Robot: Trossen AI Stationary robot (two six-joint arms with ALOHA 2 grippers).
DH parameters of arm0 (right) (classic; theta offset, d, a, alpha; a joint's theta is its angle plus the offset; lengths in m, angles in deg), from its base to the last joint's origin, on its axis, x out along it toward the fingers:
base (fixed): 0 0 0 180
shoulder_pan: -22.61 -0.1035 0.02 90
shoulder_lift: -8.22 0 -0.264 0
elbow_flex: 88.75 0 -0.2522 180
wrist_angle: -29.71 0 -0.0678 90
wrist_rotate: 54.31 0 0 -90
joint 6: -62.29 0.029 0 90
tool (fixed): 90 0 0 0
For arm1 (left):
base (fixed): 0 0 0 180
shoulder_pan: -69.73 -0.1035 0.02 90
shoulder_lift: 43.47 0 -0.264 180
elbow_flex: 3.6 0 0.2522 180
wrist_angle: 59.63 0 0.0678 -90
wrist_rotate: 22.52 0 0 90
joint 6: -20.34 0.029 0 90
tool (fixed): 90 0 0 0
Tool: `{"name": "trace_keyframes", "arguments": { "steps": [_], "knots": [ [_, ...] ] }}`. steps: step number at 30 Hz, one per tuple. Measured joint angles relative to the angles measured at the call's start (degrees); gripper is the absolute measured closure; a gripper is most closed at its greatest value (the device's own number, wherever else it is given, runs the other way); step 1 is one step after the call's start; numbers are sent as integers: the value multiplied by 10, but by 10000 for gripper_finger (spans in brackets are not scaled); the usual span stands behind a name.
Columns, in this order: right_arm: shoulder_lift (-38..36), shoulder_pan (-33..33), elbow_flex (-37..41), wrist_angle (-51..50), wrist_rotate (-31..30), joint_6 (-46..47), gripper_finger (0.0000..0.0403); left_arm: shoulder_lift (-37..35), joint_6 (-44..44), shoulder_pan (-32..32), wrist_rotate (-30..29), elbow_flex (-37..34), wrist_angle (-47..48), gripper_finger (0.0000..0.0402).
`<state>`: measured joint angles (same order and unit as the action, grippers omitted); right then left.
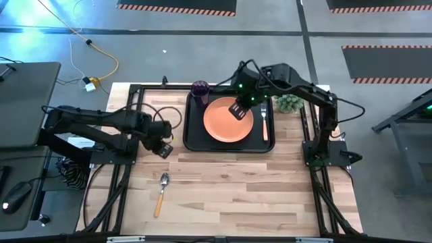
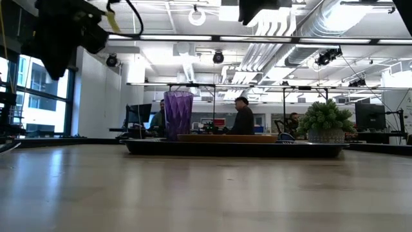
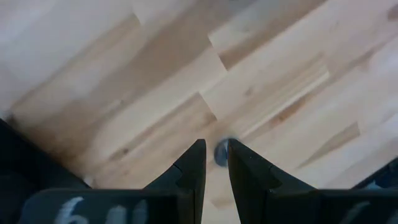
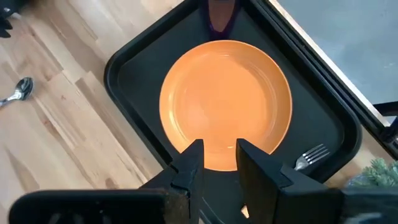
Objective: Pick and place plate/cup/fork/spoon on tray
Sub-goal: Put the yellow spoon on the black tray
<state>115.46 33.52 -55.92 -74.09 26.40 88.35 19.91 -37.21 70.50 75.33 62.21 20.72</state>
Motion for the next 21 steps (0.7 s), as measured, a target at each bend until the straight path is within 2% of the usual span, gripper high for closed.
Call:
{"name": "trace_keyframes", "arguments": {
  "steps": [13, 21],
  "knots": [
    [0, -79, 0, 0, -18, 76, 318, -1, -171, 203, -7, 0, 1, 346],
    [0, -121, 0, 0, -53, 120, 318, 1, -237, 316, 2, 0, 1, 346]
  ]
}}
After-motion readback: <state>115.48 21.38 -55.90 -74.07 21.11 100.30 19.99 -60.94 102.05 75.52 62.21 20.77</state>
